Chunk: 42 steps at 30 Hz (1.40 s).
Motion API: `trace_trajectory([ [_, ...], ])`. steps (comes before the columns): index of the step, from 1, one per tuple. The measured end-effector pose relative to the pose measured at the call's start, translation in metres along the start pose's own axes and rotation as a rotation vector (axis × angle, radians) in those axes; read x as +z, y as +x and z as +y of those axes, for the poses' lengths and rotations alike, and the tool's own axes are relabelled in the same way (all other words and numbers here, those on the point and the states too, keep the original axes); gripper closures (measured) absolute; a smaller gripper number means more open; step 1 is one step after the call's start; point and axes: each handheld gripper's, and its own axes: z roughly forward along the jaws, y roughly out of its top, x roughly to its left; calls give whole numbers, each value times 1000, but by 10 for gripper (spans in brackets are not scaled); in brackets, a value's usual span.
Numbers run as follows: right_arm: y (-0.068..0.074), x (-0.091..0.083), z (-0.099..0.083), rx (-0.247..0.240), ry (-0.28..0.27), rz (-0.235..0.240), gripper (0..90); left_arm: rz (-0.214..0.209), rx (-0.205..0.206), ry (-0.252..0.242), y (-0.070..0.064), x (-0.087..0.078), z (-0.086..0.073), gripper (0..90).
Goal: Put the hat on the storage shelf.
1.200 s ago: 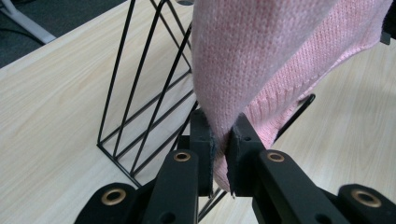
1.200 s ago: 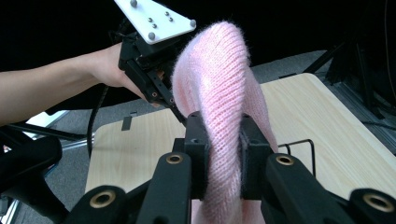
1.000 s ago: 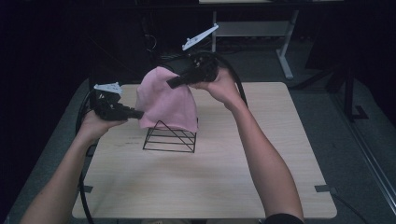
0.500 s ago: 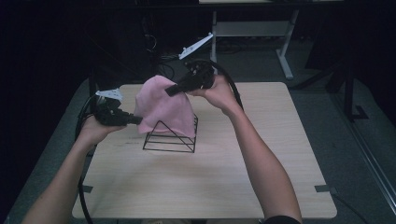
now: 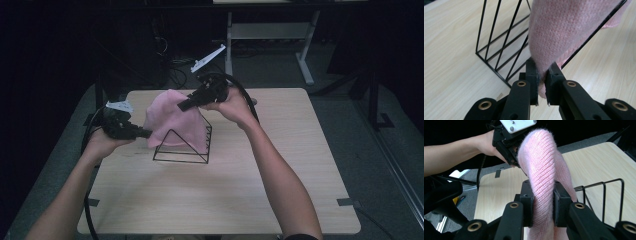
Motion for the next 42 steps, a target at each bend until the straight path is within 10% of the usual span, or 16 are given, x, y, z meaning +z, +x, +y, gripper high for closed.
trace_trajectory([
  [42,-6,35,-41,58,79,50,705,62,43,160,1,40,-24,827],
])
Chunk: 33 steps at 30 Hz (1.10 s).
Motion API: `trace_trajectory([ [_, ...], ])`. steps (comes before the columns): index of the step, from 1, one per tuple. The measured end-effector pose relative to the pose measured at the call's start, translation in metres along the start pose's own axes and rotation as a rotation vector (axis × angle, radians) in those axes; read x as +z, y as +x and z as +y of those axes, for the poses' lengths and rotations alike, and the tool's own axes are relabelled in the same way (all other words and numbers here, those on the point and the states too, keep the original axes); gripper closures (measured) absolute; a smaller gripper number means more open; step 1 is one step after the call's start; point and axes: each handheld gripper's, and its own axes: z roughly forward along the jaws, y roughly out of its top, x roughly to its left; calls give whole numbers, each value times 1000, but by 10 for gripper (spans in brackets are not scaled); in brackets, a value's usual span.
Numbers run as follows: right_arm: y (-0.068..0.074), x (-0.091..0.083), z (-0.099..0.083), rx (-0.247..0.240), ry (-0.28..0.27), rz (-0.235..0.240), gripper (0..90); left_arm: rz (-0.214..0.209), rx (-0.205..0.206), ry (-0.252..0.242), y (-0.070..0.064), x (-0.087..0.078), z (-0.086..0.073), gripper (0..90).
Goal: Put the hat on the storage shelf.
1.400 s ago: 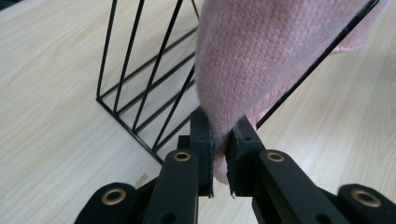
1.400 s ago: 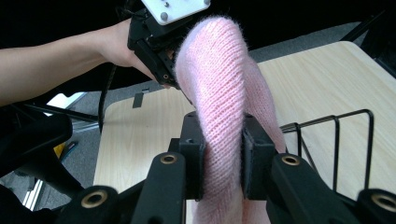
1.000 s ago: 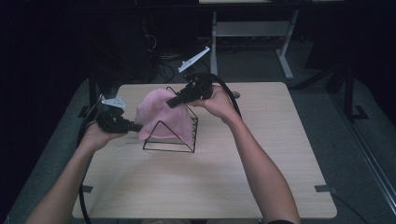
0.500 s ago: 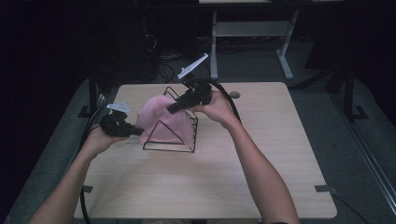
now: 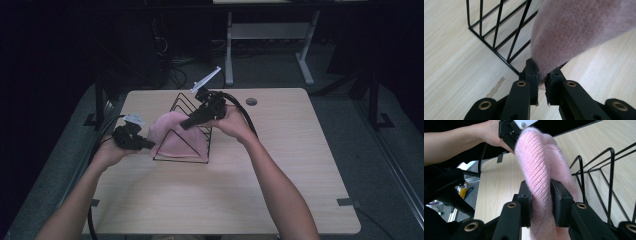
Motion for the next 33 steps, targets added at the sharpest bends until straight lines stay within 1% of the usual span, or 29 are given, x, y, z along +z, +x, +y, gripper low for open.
trace_trajectory([
  [1,0,1,-1,-1,-1,1,694,3,-1,10,0,1,-1,827],
  [2,0,3,-1,-1,-1,2,676,7,1,8,0,2,-2,827],
  [3,1,5,-2,-4,12,2,669,8,-7,10,1,4,-5,827],
  [5,1,5,-2,-11,16,0,667,9,-12,11,1,4,-6,828],
  [6,3,5,-1,-6,19,-2,667,6,-13,14,2,5,-7,828],
  [8,4,6,-1,-19,22,-5,668,11,-17,15,2,6,-9,828],
  [11,5,6,0,-23,25,-11,683,25,-6,22,2,7,-9,829],
  [12,4,6,0,-40,20,-16,692,24,-6,23,3,7,-9,829],
  [14,5,5,0,-21,17,-11,715,26,-3,26,3,9,-9,829],
  [15,2,5,-2,-18,18,-15,751,29,12,44,3,11,-9,829],
  [16,2,5,-2,-18,18,-15,751,29,12,44,3,11,-9,829],
  [18,1,8,-4,-16,39,-20,771,30,9,47,2,13,-11,829],
  [19,0,8,-5,-12,35,-18,781,26,9,45,3,13,-12,829],
  [20,0,9,-6,-9,30,-11,784,27,4,44,3,14,-13,829],
  [22,-2,11,-8,-5,24,-1,785,27,9,56,3,15,-13,829],
  [24,-2,11,-8,-7,26,-1,785,27,8,56,2,15,-12,829],
  [25,0,9,-7,-16,28,-3,801,28,18,58,2,16,-12,828],
  [26,0,9,-7,-16,28,-3,801,28,18,58,2,16,-12,828],
  [28,0,8,-7,-20,26,-6,802,27,13,54,3,17,-12,828],
  [29,0,8,-8,-19,24,6,802,26,9,54,4,17,-11,828],
  [33,1,8,-9,-21,23,4,797,24,-3,46,4,17,-11,823],
])
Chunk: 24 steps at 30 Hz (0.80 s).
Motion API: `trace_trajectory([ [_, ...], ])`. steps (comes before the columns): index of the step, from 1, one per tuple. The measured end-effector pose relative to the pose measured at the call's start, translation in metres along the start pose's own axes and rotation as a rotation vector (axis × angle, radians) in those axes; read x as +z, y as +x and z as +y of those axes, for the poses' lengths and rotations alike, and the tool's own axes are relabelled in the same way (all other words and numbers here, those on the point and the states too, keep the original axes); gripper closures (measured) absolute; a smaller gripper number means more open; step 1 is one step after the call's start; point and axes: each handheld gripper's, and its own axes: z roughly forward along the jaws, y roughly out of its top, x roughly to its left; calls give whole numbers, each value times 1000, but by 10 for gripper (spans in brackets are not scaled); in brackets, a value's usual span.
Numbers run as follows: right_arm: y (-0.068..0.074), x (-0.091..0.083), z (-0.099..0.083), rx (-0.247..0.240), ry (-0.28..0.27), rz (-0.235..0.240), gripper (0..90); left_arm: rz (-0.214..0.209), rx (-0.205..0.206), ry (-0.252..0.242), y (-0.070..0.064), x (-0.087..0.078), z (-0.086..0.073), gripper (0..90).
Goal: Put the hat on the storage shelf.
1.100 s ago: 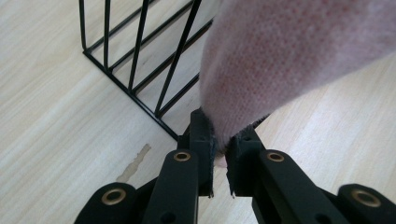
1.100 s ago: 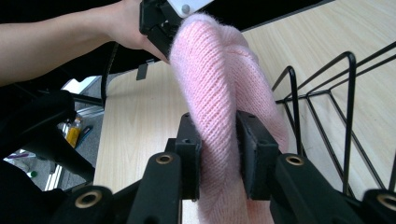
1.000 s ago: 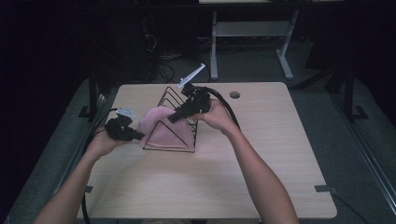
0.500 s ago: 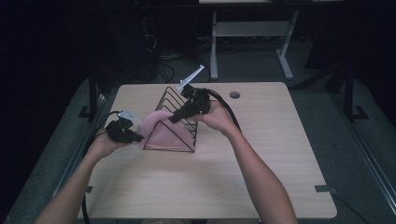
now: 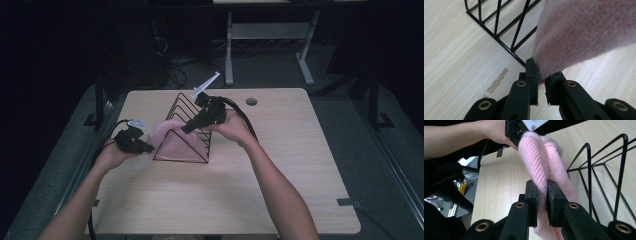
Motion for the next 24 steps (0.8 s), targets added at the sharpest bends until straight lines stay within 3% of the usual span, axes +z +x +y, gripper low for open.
trace_trajectory([
  [6,0,-3,-3,5,-18,-1,768,-4,-8,-10,-2,-5,0,802],
  [12,3,-6,-3,5,-29,0,676,-8,-10,-12,-4,-12,-2,758],
  [24,8,-18,-6,-5,-55,-10,643,-1,-10,-41,-12,-25,-2,738],
])
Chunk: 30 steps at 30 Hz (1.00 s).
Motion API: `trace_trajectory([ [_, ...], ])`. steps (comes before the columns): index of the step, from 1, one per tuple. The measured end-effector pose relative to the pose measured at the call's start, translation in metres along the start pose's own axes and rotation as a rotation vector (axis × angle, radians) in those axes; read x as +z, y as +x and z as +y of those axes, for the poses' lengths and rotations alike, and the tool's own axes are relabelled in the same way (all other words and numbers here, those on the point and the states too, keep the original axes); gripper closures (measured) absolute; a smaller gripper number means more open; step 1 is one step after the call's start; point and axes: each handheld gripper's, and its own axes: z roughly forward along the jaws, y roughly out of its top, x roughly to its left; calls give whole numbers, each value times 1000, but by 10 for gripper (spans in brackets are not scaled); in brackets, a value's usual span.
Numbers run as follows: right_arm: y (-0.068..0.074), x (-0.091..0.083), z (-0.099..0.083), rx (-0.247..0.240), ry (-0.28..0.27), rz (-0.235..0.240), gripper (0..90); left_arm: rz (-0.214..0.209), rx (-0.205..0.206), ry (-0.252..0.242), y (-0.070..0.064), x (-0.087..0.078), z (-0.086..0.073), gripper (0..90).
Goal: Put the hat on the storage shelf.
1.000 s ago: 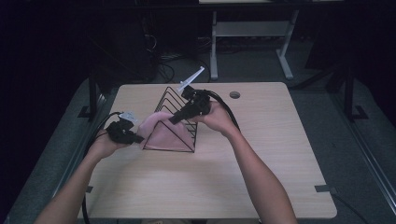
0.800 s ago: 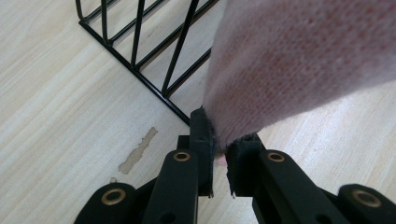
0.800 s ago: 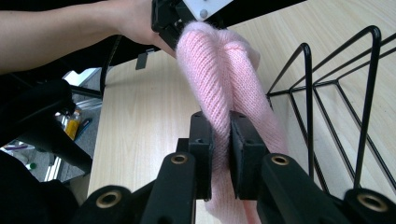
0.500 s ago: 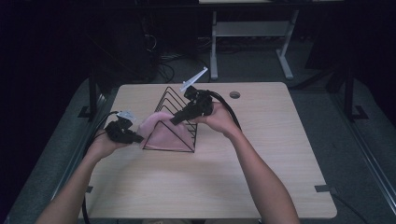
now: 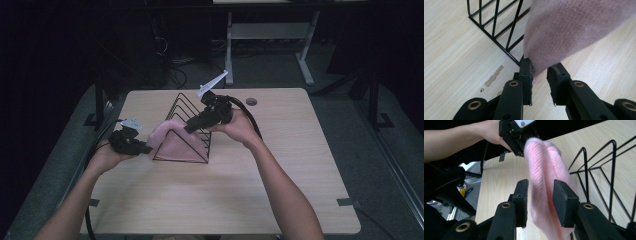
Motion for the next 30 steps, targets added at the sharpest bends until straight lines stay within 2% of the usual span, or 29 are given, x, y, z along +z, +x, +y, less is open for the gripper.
trace_trajectory([
  [6,0,-8,-2,-7,2,-13,650,-3,2,-10,-2,-2,0,727],
  [14,1,-18,-7,13,-4,-30,640,-8,10,-12,-3,-4,1,714],
  [17,0,-24,-11,17,-8,-41,622,-17,-2,-23,-4,-7,1,697],
  [26,-1,-39,-19,39,-18,-73,577,-19,2,-34,-5,-14,2,688],
  [28,-1,-46,-23,61,-30,-85,553,-21,2,-37,-6,-16,2,675],
  [30,-1,-47,-24,63,-31,-92,544,-22,-1,-38,-6,-16,2,672],
])
